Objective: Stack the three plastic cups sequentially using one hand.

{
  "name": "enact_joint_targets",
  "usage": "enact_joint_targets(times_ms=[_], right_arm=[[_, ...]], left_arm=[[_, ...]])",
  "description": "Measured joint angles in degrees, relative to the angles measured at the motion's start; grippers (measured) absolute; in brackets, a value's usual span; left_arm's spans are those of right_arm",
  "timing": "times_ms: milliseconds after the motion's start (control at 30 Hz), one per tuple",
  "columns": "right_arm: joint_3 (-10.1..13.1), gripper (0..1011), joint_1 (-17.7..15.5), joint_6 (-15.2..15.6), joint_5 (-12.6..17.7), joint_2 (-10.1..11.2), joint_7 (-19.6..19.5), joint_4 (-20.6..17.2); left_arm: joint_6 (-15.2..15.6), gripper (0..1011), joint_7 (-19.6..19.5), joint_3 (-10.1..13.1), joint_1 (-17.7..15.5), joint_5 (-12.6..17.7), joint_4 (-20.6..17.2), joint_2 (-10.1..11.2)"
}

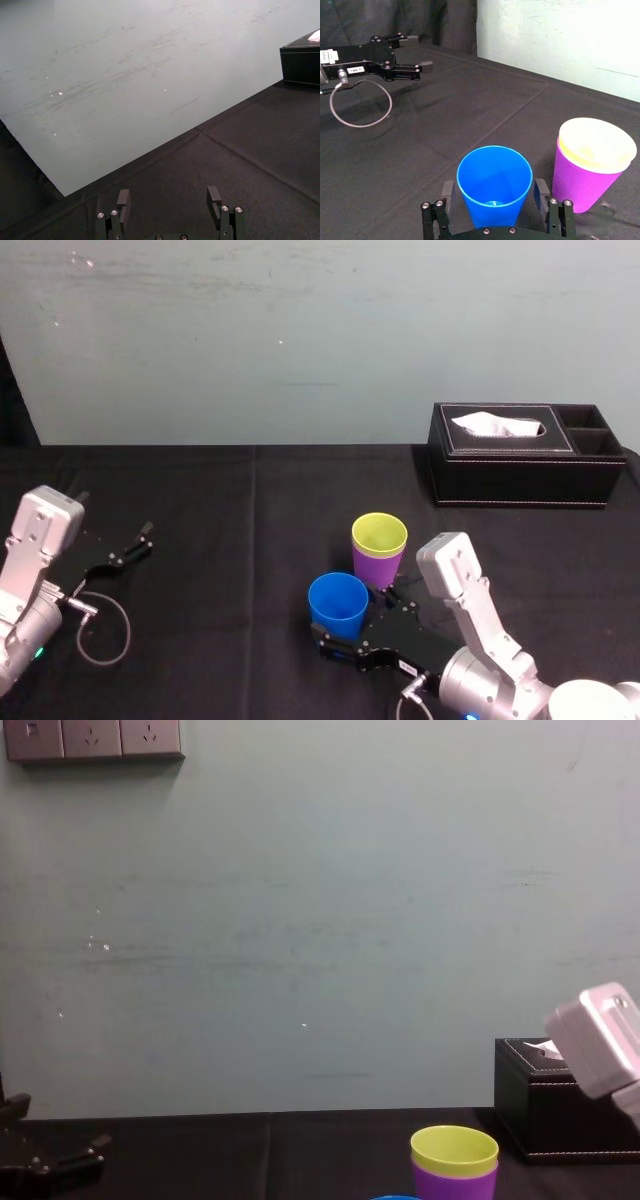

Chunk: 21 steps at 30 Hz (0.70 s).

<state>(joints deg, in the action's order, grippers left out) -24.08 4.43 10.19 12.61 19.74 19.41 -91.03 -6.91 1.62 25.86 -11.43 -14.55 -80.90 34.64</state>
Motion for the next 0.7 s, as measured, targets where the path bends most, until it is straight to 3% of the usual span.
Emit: enact_joint_targets(times_ms=[700], right_arm=[[-0.3,1002,1.7,-0.4,-1.7,-2.3,-0.3,3.4]], left_arm=[[0.0,1000,0.0,0.0,0.0,0.0,0.0,0.0]])
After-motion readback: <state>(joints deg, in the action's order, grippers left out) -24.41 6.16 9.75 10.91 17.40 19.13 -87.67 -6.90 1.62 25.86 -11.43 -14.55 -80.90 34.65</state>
